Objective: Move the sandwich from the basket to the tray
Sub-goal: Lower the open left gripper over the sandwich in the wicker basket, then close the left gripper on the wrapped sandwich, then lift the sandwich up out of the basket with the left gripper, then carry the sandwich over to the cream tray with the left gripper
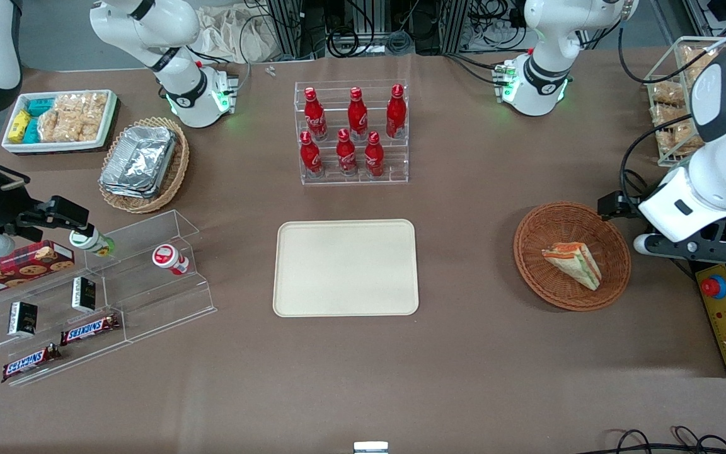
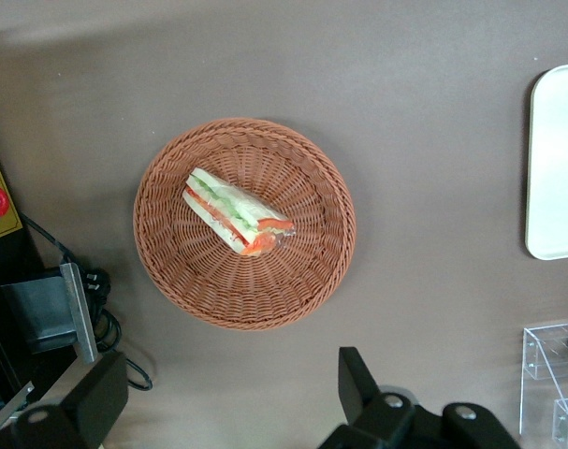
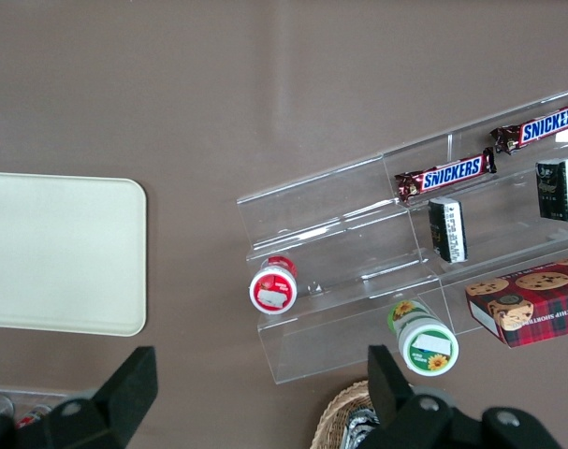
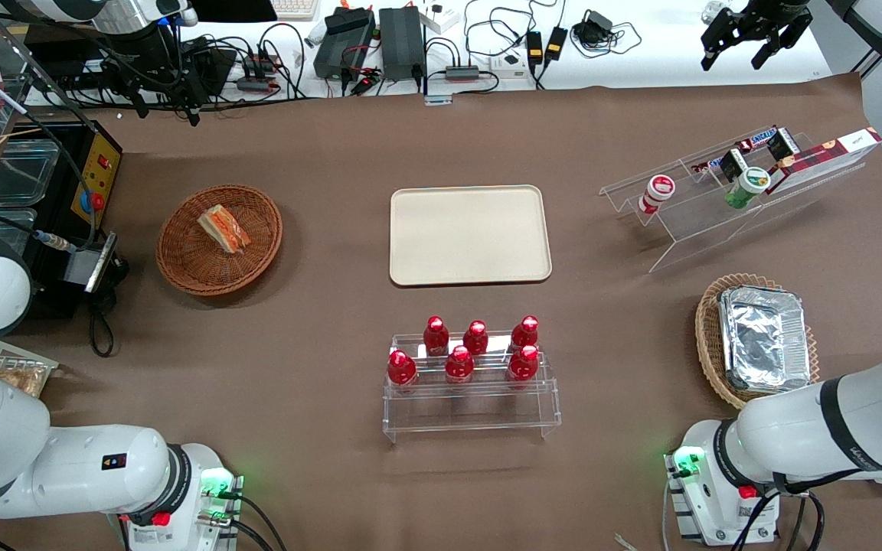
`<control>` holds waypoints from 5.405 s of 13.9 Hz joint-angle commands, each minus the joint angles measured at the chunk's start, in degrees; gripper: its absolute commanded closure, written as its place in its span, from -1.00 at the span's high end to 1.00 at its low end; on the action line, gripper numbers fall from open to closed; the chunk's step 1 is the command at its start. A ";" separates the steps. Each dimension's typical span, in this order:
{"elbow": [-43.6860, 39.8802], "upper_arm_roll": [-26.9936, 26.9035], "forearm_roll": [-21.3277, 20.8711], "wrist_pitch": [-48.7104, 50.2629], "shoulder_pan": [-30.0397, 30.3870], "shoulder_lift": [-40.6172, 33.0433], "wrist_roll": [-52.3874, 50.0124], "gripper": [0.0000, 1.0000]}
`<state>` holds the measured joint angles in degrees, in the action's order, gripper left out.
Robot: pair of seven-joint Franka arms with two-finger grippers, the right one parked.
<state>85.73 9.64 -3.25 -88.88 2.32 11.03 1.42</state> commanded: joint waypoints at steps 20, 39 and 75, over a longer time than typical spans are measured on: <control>34.04 -3.57 -1.15 -40.56 1.54 0.92 -55.47 1.00; 35.39 -3.75 -1.06 -52.80 2.07 8.83 -67.50 -1.00; -5.66 20.06 -14.59 -31.44 -18.23 36.69 -53.72 -0.93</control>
<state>82.00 30.51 -16.58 -119.96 -14.49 46.64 -50.65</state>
